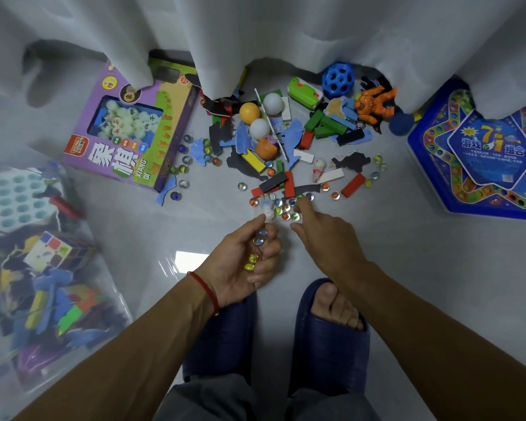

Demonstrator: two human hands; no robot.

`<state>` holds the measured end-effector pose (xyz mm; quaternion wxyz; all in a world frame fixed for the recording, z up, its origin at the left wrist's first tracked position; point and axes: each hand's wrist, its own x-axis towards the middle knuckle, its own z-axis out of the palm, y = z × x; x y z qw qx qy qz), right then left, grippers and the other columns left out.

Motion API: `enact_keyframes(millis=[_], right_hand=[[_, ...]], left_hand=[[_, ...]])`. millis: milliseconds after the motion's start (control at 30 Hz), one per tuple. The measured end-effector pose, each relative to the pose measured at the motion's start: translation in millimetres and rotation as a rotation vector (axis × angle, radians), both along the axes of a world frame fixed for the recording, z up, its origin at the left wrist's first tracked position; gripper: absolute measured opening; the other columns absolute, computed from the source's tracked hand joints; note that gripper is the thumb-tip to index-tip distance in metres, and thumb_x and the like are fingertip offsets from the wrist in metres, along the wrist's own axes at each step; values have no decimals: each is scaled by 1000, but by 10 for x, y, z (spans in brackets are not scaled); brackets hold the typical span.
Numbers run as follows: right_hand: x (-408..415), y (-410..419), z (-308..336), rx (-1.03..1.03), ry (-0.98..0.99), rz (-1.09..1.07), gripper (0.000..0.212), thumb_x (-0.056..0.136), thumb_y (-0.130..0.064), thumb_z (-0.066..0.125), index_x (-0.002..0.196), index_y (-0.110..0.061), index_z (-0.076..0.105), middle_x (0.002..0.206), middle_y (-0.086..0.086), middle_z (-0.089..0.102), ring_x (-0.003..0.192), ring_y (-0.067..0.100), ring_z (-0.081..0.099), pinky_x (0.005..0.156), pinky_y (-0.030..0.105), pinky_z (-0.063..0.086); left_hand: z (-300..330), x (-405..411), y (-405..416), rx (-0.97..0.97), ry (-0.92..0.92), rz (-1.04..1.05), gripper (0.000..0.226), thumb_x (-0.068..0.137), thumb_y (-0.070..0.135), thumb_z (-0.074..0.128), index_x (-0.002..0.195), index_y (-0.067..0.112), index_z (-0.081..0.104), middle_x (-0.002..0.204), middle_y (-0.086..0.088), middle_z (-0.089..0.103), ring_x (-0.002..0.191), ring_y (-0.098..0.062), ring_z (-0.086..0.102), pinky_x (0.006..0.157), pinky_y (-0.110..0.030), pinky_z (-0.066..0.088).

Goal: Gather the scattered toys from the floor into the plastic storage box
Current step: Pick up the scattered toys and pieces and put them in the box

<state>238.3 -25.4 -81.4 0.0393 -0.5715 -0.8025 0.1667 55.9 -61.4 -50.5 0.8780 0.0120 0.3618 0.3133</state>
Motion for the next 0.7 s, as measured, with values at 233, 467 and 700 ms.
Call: enact_keyframes(millis=[233, 467, 700], right_hand=[[-12, -67, 136, -230, 265, -208, 22, 101, -32, 52, 102, -11, 56, 71, 3, 62, 61, 19, 60, 53, 28, 42], [-350, -217, 1221, -1289, 857, -627, 17, 90, -19, 50, 79, -7, 54, 62, 8, 50, 45, 17, 41, 35, 22, 26], [-1808, -301, 2787, -1348, 651, -240, 22, 95, -19, 62, 109, -2, 66, 88, 15, 63, 61, 17, 57, 51, 25, 51]], left_hand=[[337, -93, -194, -52, 268, 78, 16, 97, 28, 53, 93, 15, 62, 82, -5, 56, 54, -12, 41, 39, -20, 26], [1519, -820, -754, 32, 227, 313, 15, 96, 17, 50, 99, 7, 62, 82, -11, 60, 62, -20, 56, 53, -25, 45], [2276, -2014, -1578, -37, 338, 758, 33, 89, 15, 52, 113, -6, 63, 111, -23, 61, 103, -35, 61, 104, -41, 46]])
